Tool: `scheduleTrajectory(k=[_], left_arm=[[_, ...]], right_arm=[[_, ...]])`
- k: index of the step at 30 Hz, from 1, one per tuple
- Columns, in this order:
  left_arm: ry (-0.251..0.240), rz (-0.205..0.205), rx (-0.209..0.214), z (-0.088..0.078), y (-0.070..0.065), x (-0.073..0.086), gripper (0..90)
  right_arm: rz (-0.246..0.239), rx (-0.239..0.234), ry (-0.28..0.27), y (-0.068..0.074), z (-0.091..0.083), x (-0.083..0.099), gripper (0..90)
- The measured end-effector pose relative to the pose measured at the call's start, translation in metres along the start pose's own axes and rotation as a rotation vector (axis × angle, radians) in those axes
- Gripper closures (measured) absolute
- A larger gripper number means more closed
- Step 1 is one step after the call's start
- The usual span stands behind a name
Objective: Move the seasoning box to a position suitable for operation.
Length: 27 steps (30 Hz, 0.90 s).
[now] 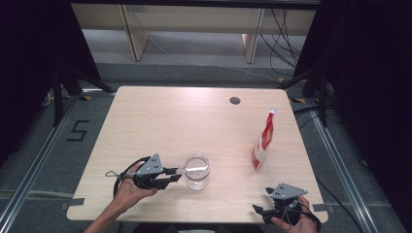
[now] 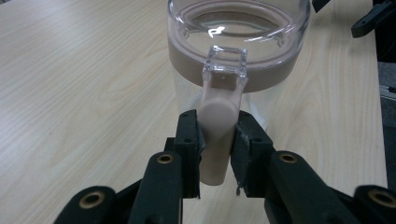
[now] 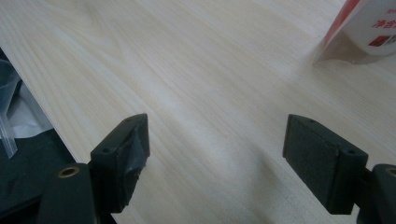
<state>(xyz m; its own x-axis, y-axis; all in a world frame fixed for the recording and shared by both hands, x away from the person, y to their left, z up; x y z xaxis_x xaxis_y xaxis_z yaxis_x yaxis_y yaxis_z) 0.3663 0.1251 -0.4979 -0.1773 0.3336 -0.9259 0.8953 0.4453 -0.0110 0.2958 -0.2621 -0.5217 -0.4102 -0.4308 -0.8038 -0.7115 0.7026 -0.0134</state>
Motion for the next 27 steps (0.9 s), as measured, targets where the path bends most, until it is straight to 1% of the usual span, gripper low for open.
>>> scheduleTrajectory(k=[1,3,4,5,6,7,8,9,10,11,12,13,16,17,20,21,23,24,26,27], left_arm=[[0.0,-0.001,0.006,0.001,-0.001,-0.001,73.0],[0.002,0.007,0.012,0.004,-0.001,-0.002,73.0],[0.006,0.011,0.011,0.005,-0.001,-0.003,73.0],[0.005,0.019,0.023,0.007,-0.001,-0.003,73.0],[0.004,0.01,0.02,0.008,-0.003,-0.004,73.0],[-0.001,0.01,0.024,0.009,-0.003,-0.004,73.0],[-0.004,0.012,0.036,0.011,-0.004,-0.004,73.0],[-0.012,0.01,0.036,0.013,-0.005,-0.004,73.0],[-0.014,0.01,0.049,0.014,-0.005,-0.004,73.0],[-0.016,0.018,0.044,0.015,-0.005,-0.005,73.0],[-0.013,0.014,0.046,0.016,-0.005,-0.005,73.0],[-0.013,0.016,0.053,0.017,-0.005,-0.006,73.0],[-0.021,0.017,0.063,0.02,-0.007,-0.006,72.9],[-0.014,0.028,0.065,0.02,-0.006,-0.007,72.9],[-0.026,0.014,0.079,0.022,-0.005,-0.007,72.9],[-0.026,0.027,0.075,0.022,-0.004,-0.007,72.9],[-0.034,0.021,0.088,0.023,-0.004,-0.006,72.8],[-0.034,0.021,0.087,0.023,-0.003,-0.006,72.8],[-0.028,0.025,0.08,0.022,-0.002,-0.006,72.7],[-0.035,0.006,0.083,0.023,-0.003,-0.006,72.6]], right_arm=[[-0.012,0.0,-0.002,-0.001,0.0,0.0,23.7],[-0.008,-0.001,-0.003,0.0,0.0,0.0,23.7],[-0.031,-0.005,-0.006,-0.002,0.0,0.0,23.7],[-0.022,-0.005,-0.004,-0.002,0.0,0.0,23.7],[-0.021,-0.005,-0.004,-0.002,0.0,0.0,23.7],[-0.021,-0.005,-0.004,-0.002,0.0,0.0,23.7],[-0.012,-0.001,-0.001,-0.001,0.0,0.0,23.7],[-0.014,-0.001,-0.001,-0.001,0.0,0.0,23.7],[-0.011,-0.003,-0.006,-0.001,0.0,0.0,23.7],[-0.021,-0.003,-0.008,-0.001,0.0,0.0,23.7],[-0.009,-0.003,-0.005,0.0,0.0,0.0,23.7],[-0.03,-0.008,-0.009,-0.002,0.001,-0.001,23.7],[-0.032,-0.008,-0.009,-0.002,0.001,-0.001,23.7],[-0.032,-0.008,-0.009,-0.002,0.001,0.0,23.7],[-0.034,-0.012,-0.002,-0.002,0.001,0.0,23.7],[-0.032,-0.01,-0.006,-0.002,0.001,0.0,23.7],[-0.025,-0.009,0.003,-0.002,0.001,0.0,23.7],[-0.036,-0.009,0.0,-0.002,0.001,0.0,23.7],[-0.028,-0.012,-0.001,-0.001,0.002,0.0,23.7],[-0.029,-0.011,-0.001,-0.001,0.002,0.0,23.7]])
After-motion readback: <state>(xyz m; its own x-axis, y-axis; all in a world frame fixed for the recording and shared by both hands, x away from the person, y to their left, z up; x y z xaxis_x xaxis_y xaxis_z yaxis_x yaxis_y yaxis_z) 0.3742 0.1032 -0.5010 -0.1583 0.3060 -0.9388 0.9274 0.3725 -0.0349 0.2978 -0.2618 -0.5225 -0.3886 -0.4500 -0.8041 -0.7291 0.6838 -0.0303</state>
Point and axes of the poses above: each handheld gripper's, and its own axes: z roughly forward along the jaws, x roughly out of its underside, y roughly to its left, the point moved 3 cm from there along z, roughly forward along the jaws, and after that the axes turned 9 degrees about -y, right-handed, at the moved point
